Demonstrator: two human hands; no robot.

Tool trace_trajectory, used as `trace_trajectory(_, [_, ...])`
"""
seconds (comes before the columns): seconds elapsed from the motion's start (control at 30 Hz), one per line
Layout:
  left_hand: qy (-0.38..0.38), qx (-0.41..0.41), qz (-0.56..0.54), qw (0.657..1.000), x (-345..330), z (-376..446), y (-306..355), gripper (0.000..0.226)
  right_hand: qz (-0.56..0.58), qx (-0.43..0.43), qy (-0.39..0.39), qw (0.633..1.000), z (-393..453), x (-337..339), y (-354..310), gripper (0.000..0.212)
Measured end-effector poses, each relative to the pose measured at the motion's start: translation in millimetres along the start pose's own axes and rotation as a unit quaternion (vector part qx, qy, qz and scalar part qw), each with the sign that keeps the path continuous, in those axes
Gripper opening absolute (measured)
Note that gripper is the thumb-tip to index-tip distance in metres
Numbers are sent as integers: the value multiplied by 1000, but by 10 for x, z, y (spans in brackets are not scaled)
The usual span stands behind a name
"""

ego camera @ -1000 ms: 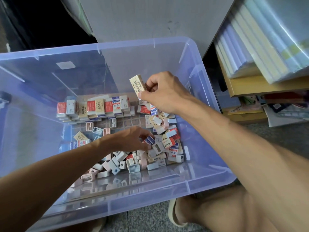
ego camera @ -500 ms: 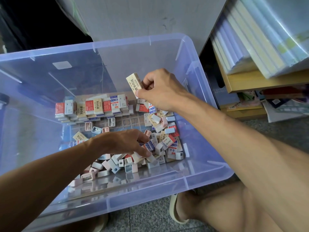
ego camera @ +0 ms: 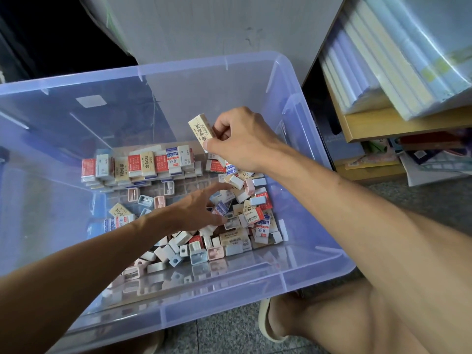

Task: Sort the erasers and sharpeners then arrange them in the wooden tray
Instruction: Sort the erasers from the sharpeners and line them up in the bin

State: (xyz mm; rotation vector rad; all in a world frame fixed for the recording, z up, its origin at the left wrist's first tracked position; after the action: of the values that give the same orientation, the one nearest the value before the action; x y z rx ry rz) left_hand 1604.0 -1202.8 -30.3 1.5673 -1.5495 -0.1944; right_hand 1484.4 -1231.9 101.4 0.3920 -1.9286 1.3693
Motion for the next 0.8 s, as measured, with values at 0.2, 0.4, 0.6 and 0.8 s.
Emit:
trace_trajectory(0.2, [43,61,-48,996,46,42,-88,64,-6,2,0,1000,5,-28,1,16])
trace_trajectory(0.4, [95,98,-174,975,137,49,-170,44,-7,3,-3,1000,14,-34,-6,18])
trace_trajectory(0.6, [104,116,-220,963,286,-23,-215,39,-29,9,-23,999,26,-81,9,19])
trace_trajectory(0.8, [118,114,-281,946,625,-420,-253,37,-32,-19,-39,999,117,-271,-33,25])
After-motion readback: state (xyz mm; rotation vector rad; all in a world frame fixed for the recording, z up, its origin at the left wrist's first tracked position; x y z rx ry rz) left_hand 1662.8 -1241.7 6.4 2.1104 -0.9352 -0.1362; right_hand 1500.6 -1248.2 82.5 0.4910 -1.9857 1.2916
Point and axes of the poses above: each hand's wrist, its own z-axis towards the middle knuckle, its own x-axis out of the back of the hand, y = z × x, the point moved 9 cm from there along z, towards the middle knuckle, and after that the axes turned 8 degrees about y, right-handed, at the moved point
